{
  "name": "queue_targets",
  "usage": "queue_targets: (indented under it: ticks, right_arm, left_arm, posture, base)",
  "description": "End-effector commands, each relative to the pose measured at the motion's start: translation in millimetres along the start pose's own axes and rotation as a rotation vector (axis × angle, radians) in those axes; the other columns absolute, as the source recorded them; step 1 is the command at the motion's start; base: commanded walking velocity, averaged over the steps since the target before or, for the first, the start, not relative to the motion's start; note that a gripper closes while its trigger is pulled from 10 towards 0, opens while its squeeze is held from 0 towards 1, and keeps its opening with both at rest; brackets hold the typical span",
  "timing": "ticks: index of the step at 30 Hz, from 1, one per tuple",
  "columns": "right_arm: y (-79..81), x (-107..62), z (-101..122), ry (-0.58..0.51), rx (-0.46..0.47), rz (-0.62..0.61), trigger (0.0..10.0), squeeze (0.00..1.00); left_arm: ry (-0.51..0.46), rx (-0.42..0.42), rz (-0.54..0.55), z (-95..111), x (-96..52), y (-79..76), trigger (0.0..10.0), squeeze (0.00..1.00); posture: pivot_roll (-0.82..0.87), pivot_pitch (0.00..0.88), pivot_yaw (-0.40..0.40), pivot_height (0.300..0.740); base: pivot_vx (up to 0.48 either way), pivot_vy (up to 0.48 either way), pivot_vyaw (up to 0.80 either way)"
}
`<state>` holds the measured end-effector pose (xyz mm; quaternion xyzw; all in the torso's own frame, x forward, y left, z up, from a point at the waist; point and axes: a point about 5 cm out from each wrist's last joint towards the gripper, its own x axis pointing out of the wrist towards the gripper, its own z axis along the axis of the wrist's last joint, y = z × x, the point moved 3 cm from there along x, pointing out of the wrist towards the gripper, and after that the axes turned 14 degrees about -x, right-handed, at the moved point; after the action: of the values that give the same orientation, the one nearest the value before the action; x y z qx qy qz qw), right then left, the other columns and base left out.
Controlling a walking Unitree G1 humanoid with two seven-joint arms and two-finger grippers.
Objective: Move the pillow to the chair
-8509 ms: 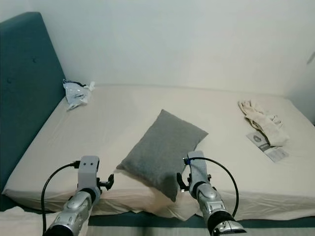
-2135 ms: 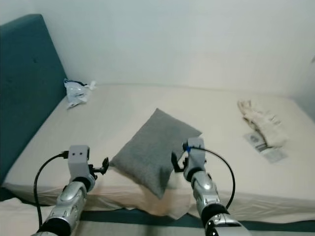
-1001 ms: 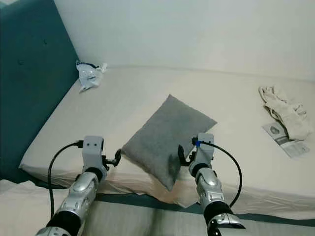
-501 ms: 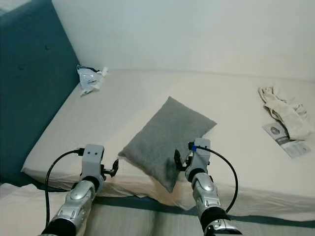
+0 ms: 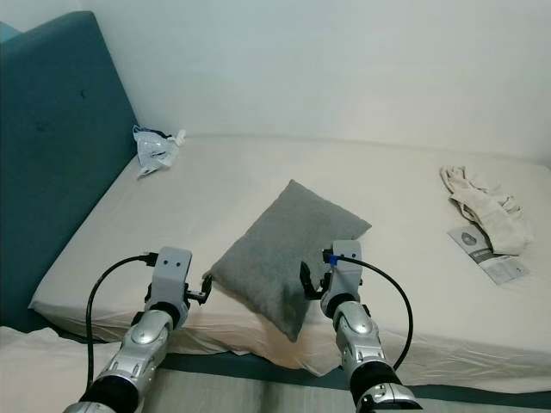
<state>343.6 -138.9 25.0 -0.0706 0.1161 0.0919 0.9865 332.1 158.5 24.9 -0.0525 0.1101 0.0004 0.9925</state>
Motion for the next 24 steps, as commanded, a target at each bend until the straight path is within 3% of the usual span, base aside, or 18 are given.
queue_targets:
  ticks: [1,4,6,7,8,9,11,14,15,16,17,18,19,20,21,22,23,24]
  right_arm:
    - [2.3,-0.3,-3,0.013,0.001,0.011,10.0,0.00]
    - [20.3,8.5,28,-0.104,0.058,0.125,10.0,0.00]
    - [41.0,6.0,96,-0.361,0.491,0.353,10.0,0.00]
    - [41.0,6.0,96,-0.361,0.491,0.353,10.0,0.00]
    - [53.6,-27.8,156,-0.641,0.697,0.723,10.0,0.00]
    - [53.6,-27.8,156,-0.641,0.697,0.723,10.0,0.00]
    - [61.3,-61.8,184,-0.786,0.719,1.008,10.0,0.00]
    - [66.3,-64.8,188,-0.779,0.641,1.042,10.0,0.00]
    - [66.0,-45.1,179,-0.718,0.527,0.891,10.0,0.00]
    - [66.0,-45.1,179,-0.718,0.527,0.891,10.0,0.00]
    - [49.2,-15.9,168,-0.641,0.417,0.602,10.0,0.00]
    - [-2.0,11.1,154,-0.538,0.408,0.112,10.0,0.00]
    - [-2.0,11.1,154,-0.538,0.408,0.112,10.0,0.00]
    - [-28.2,13.9,147,-0.493,0.482,-0.075,10.0,0.00]
    - [-59.0,6.6,142,-0.457,0.355,-0.287,10.0,0.00]
    - [-59.0,6.6,142,-0.457,0.355,-0.287,10.0,0.00]
    - [-77.2,-3.9,146,-0.484,0.218,-0.375,10.0,0.00]
    - [-80.9,-7.9,146,-0.483,0.168,-0.369,10.0,0.00]
  left_arm:
    - [0.020,-0.006,0.010,-8,-2.6,1.0,10.0,0.00]
    - [0.019,-0.043,0.071,-10,-9.9,20.6,10.0,0.00]
    - [0.012,-0.094,0.125,-9,-12.9,35.0,10.0,0.00]
    - [0.012,-0.094,0.125,-9,-12.9,35.0,10.0,0.00]
    - [0.009,-0.100,0.136,-7,-12.3,38.5,10.0,0.00]
    - [0.009,-0.100,0.136,-7,-12.3,38.5,10.0,0.00]
    - [0.010,-0.090,0.128,-6,-11.5,38.0,10.0,0.00]
    - [0.009,-0.079,0.120,-5,-10.6,37.4,10.0,0.00]
    - [0.009,-0.078,0.120,-4,-10.3,37.5,10.0,0.00]
    - [0.009,-0.078,0.120,-4,-10.3,37.5,10.0,0.00]
    - [0.008,-0.075,0.120,-3,-10.1,37.7,10.0,0.00]
    - [0.007,-0.073,0.120,-2,-9.9,37.6,10.0,0.00]
    - [0.007,-0.073,0.120,-2,-9.9,37.6,10.0,0.00]
    - [0.007,-0.073,0.120,-2,-9.8,37.5,10.0,0.00]
    - [0.005,-0.068,0.120,-1,-9.7,37.9,10.0,0.00]
    - [0.005,-0.068,0.120,-1,-9.7,37.9,10.0,0.00]
    - [0.003,-0.067,0.122,0,-9.8,38.4,10.0,0.00]
    - [0.003,-0.066,0.122,0,-9.8,39.0,10.0,0.00]
  posture:
    - [0.02,0.025,-0.012,0.740]
    - [0.04,0.048,-0.002,0.740]
    - [0.04,0.051,-0.003,0.740]
    - [0.04,0.051,-0.003,0.740]
    - [0.05,0.046,0.010,0.740]
    - [0.05,0.046,0.010,0.740]
    - [0.05,0.048,0.011,0.740]
    - [0.05,0.049,0.012,0.740]
    - [0.05,0.050,0.015,0.740]
    - [0.05,0.050,0.015,0.740]
    - [0.05,0.053,0.018,0.740]
    - [0.06,0.059,0.020,0.740]
    - [0.06,0.059,0.020,0.740]
    - [0.06,0.060,0.021,0.740]
    - [0.06,0.062,0.021,0.740]
    - [0.06,0.062,0.021,0.740]
    - [0.05,0.060,0.023,0.740]
    - [0.05,0.062,0.025,0.740]
  base:
    - [0.000,0.000,0.00]
    - [0.000,0.000,0.00]
    - [0.000,0.000,0.00]
    - [0.000,0.000,0.00]
    - [0.000,0.000,0.00]
    - [0.000,0.000,0.00]
    - [0.000,0.000,0.00]
    - [0.000,0.000,0.00]
    - [0.000,0.000,0.00]
    - [0.000,0.000,0.00]
    - [0.000,0.000,0.00]
    - [0.000,0.000,0.00]
    - [0.000,0.000,0.00]
    - [0.000,0.000,0.00]
    - [0.000,0.000,0.00]
    - [0.000,0.000,0.00]
    - [0.000,0.000,0.00]
    - [0.000,0.000,0.00]
